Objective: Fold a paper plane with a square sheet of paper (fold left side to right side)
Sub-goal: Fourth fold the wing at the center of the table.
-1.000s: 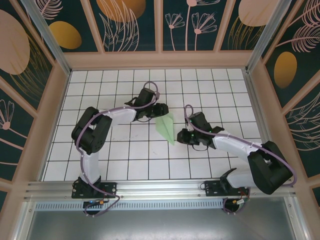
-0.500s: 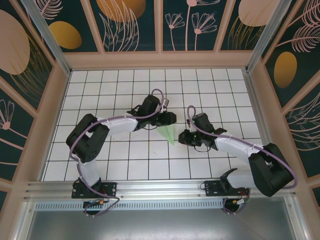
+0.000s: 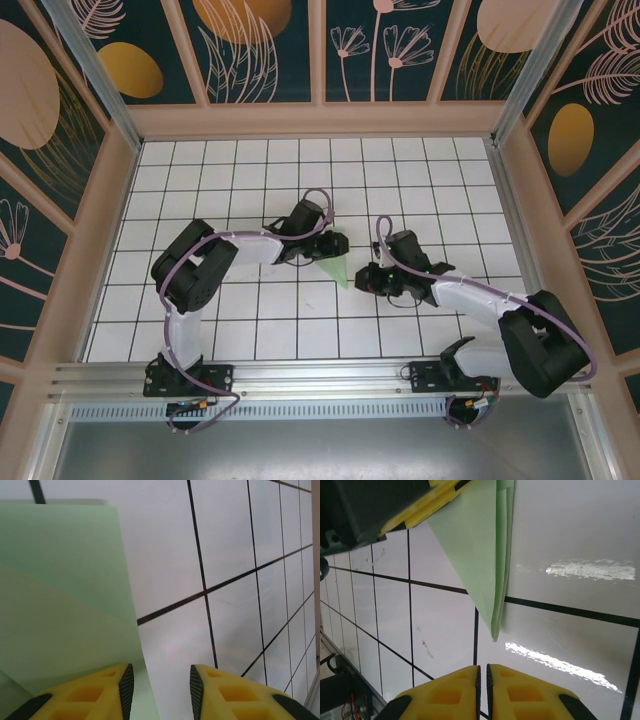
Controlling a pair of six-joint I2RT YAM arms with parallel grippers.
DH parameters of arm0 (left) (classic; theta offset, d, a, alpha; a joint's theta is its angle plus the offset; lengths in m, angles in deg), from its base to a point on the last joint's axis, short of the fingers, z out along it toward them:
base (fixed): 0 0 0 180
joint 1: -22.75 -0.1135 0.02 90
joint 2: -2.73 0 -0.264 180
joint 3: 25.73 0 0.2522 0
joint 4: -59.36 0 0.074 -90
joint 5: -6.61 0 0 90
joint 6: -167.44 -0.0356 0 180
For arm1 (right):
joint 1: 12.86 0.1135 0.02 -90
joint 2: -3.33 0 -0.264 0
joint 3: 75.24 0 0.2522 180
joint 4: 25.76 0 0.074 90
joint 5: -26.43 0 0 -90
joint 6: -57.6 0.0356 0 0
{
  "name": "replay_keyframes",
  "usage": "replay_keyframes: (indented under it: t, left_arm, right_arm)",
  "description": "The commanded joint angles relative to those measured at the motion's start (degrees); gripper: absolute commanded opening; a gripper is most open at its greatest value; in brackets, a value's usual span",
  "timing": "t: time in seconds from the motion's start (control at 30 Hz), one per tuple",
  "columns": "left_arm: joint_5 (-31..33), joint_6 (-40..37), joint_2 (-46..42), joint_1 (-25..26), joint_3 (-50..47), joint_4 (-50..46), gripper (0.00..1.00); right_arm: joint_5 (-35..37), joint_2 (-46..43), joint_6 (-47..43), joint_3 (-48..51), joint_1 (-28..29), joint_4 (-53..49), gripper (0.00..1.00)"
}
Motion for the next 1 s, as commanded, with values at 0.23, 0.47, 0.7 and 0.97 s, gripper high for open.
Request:
replay_keyframes:
  t: [0.23, 0.47, 0.7, 0.97]
  left_arm:
    - [1.07, -1.39, 2.59, -1.73, 0.59, 1.18, 0.38]
    - [1.05, -0.96, 3.04, -1.7, -0.64, 2.13, 0.38]
    - [1.03, -0.58, 2.7, -1.69, -1.36, 2.83, 0.38]
    - [1.86, -0.81, 2.29, -1.77, -1.4, 2.17, 0.38]
  right_arm:
    - [-1.26, 4.67, 5.94, -0.07, 2.63, 9.04, 0.14]
    - [-1.26, 9.08, 8.1, -2.99, 3.15, 13.33, 0.13]
    - [-1.07, 14.83, 9.47, -5.88, 3.06, 16.31, 0.13]
    - [-2.17, 19.43, 10.38, -5.54, 3.08, 18.19, 0.12]
